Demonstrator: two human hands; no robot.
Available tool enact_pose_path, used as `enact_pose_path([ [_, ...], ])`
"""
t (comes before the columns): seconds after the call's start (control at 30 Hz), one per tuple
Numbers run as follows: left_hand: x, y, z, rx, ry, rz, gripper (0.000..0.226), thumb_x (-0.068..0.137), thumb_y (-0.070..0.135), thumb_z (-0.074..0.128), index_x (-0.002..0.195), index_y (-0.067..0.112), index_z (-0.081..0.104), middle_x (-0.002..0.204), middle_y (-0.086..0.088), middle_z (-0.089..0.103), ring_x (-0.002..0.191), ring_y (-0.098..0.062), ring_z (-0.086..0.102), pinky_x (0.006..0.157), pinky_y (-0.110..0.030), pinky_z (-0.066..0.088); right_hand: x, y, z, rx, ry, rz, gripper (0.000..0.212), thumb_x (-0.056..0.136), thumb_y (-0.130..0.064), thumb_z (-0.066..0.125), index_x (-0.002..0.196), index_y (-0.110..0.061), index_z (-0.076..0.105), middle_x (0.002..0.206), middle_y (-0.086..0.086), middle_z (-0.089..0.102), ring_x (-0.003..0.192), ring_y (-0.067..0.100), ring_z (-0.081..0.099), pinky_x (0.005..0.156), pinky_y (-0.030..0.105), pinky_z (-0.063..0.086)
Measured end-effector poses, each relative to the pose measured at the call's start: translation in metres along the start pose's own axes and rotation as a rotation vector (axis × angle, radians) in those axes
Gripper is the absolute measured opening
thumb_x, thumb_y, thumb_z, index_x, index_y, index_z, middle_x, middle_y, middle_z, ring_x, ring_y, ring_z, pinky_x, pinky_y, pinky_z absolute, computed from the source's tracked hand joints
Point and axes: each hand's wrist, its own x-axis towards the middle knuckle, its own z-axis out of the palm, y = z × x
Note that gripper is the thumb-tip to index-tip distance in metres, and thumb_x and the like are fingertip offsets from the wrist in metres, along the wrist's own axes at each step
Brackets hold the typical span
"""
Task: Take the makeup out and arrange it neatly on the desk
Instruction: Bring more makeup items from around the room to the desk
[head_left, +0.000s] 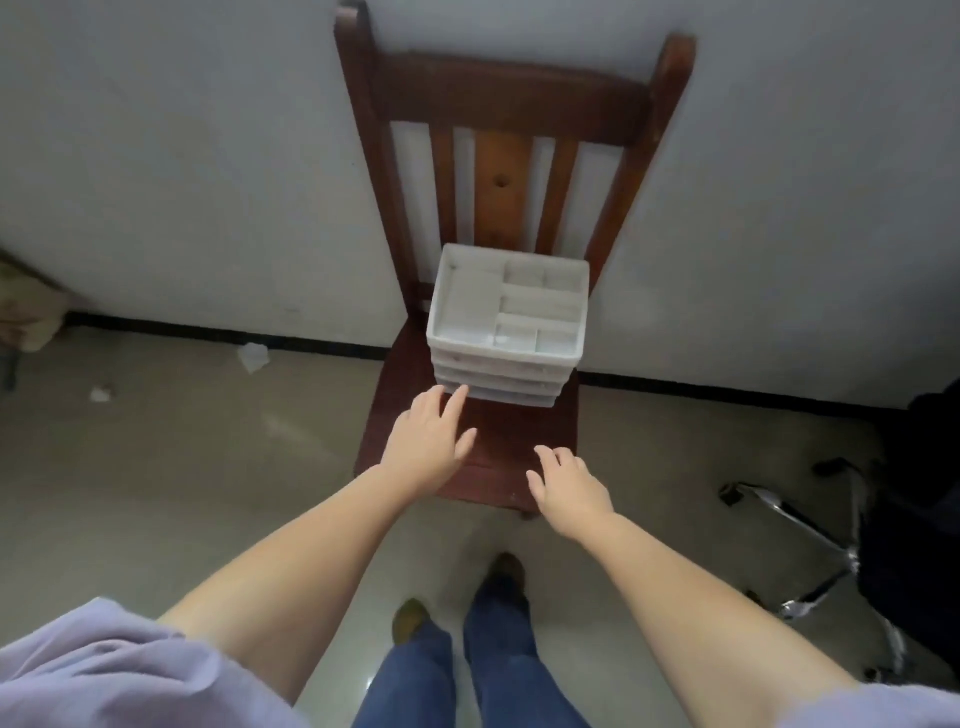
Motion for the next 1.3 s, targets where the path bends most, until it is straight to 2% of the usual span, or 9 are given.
enact_pose_path([
  [0.2,0.099,-0.023,0.021,0.123,0.036,0.117,0.062,0.093,0.029,0.046,0.148,0.015,0.021,0.153,-0.014,0.023,0.142,-0.028,0.019,0.116,-0.045,0.014,0.111,-0.011,0.006,0.513,-0.005,0.189,0.042,0.099,-0.025,0.037,0.138,-0.012,0.038,0.136,0.013,0.046,0.117,0.029,0.05,0.094,0.033,0.041],
  [0.4,0.123,-0.054,0.056,0.22,0.053,0.243,0.08,0.08,0.012,0.054,0.15,0.015,0.017,0.153,-0.015,0.025,0.144,-0.029,0.018,0.116,-0.051,0.015,0.189,-0.044,0.015,1.868,0.102,0.66,0.036,0.098,-0.006,0.033,0.131,-0.012,0.045,0.119,0.009,0.054,0.11,0.023,0.055,0.09,0.043,0.048],
  [0.53,0.126,-0.06,0.069,0.233,0.105,0.289,0.087,0.075,0.012,0.06,0.149,0.013,0.016,0.152,-0.017,0.027,0.142,-0.032,0.021,0.114,-0.054,0.015,0.215,-0.055,0.012,2.23,0.208,0.786,0.034,0.092,0.002,0.031,0.114,-0.009,0.054,0.101,0.011,0.061,0.084,0.021,0.058,0.087,0.043,0.049],
  [0.77,0.125,-0.057,0.062,0.267,0.067,0.274,0.076,0.082,0.009,0.027,0.149,0.016,-0.008,0.157,-0.016,0.009,0.146,-0.031,0.005,0.115,-0.052,-0.002,0.212,-0.06,0.032,2.275,0.261,0.872,0.031,0.092,0.005,0.028,0.101,-0.006,0.056,0.096,0.014,0.058,0.085,0.024,0.057,0.086,0.041,0.048],
  [0.87,0.125,-0.057,0.055,0.267,-0.003,0.264,0.08,0.088,0.007,0.032,0.143,0.019,-0.025,0.158,-0.013,-0.009,0.146,-0.028,-0.011,0.113,-0.051,-0.012,0.191,-0.06,0.056,2.312,0.242,0.933,0.034,0.088,0.012,0.021,0.092,-0.002,0.051,0.109,0.018,0.052,0.1,0.029,0.054,0.092,0.043,0.046],
  [1.03,0.123,-0.053,0.051,0.252,-0.019,0.253,0.087,0.088,0.006,0.041,0.144,0.019,-0.024,0.157,-0.011,-0.015,0.144,-0.028,-0.017,0.112,-0.049,-0.014,0.137,-0.055,0.088,2.324,0.159,0.93,0.053,0.088,0.016,0.019,0.133,-0.003,0.038,0.129,0.025,0.045,0.128,0.035,0.044,0.101,0.047,0.04],
  [1.17,0.119,-0.058,0.053,0.208,0.086,0.316,0.084,0.081,0.005,0.048,0.15,0.016,0.001,0.158,-0.016,0.007,0.146,-0.03,0.002,0.115,-0.051,0.0,0.111,-0.033,0.086,2.113,-0.063,0.792,0.041,0.096,0.008,0.031,0.135,-0.002,0.039,0.125,0.02,0.054,0.12,0.032,0.053,0.096,0.042,0.045],
  [1.23,0.113,-0.066,0.058,0.146,0.15,0.478,0.07,0.078,0.005,0.043,0.145,0.009,0.027,0.15,-0.017,0.031,0.14,-0.031,0.025,0.115,-0.05,0.016,0.104,-0.021,0.066,1.687,-0.248,0.685,0.031,0.1,-0.004,0.035,0.128,-0.001,0.048,0.109,0.014,0.064,0.101,0.024,0.064,0.083,0.033,0.053],
  [1.3,0.107,-0.075,0.071,0.103,0.084,0.657,0.055,0.079,0.004,0.047,0.134,0.006,0.047,0.134,-0.016,0.052,0.124,-0.031,0.048,0.108,-0.044,0.034,0.105,-0.009,0.043,1.195,-0.227,0.494,0.025,0.1,-0.009,0.035,0.108,-0.007,0.059,0.094,0.009,0.068,0.08,0.017,0.068,0.069,0.026,0.055],
])
